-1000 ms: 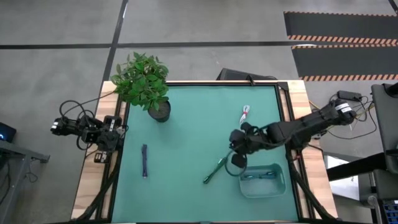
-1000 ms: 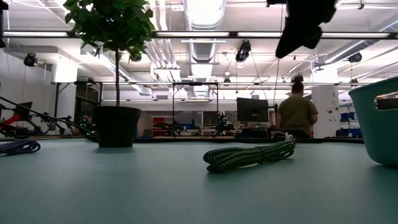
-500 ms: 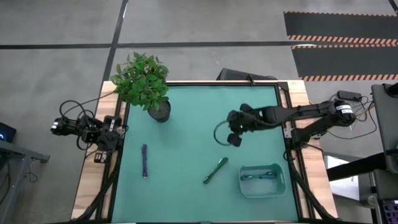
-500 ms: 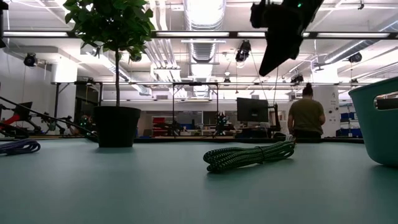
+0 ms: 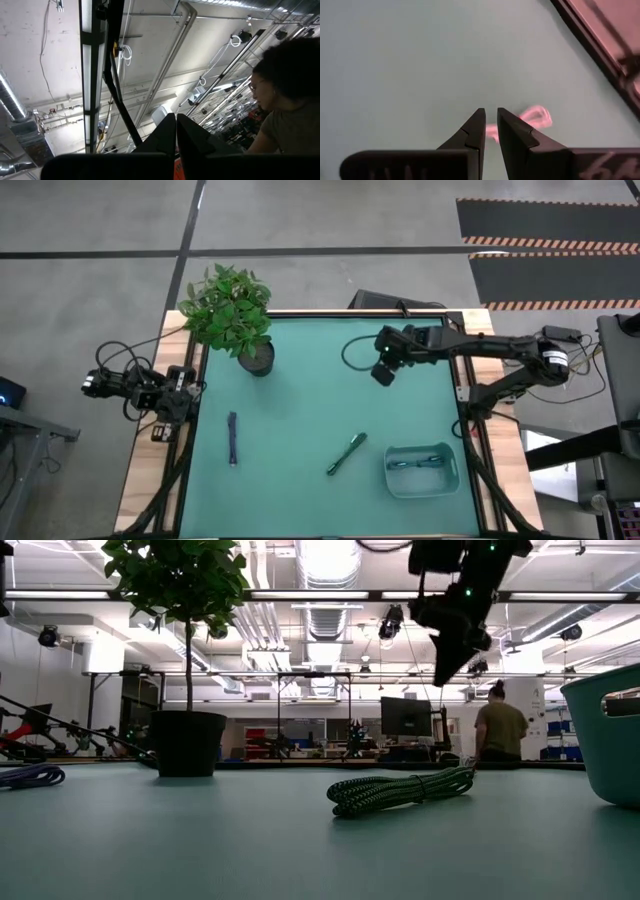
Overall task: Pick and place USB-C Cables
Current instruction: Put the pink charger cable into the green bin
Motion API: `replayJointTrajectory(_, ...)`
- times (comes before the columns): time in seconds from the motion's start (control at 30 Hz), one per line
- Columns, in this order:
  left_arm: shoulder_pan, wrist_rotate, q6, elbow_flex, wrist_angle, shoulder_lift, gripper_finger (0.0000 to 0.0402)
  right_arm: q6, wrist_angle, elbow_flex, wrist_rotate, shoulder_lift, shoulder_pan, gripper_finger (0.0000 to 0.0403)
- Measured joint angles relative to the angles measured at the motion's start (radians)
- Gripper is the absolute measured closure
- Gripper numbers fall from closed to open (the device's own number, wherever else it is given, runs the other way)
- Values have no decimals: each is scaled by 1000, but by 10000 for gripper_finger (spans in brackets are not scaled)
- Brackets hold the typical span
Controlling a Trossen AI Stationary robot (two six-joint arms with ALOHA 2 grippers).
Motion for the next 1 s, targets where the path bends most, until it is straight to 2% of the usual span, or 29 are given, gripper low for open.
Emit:
replayJointTrajectory(0.17, 0, 0, 0, 0, 0, 0, 402, 159, -57, 0, 0, 0, -60, 365)
replayJointTrajectory(0.33, 0, 0, 0, 0, 0, 0, 402, 440, -71, 3, -1, 0, -97, 364)
replayJointTrajectory(0.53, 0, 0, 0, 0, -1, 0, 402, 492, -70, 25, 7, 2, -129, 351)
replayJointTrajectory(0.67, 0, 0, 0, 0, -1, 0, 402, 544, -72, 27, 8, 2, -136, 316)
replayJointTrajectory(0.83, 0, 0, 0, 0, 0, 0, 402, 610, -99, 24, 9, 2, -135, 255)
replayJointTrajectory(1.0, 0, 0, 0, 0, 0, 0, 402, 696, -140, 10, 53, 2, -145, 199)
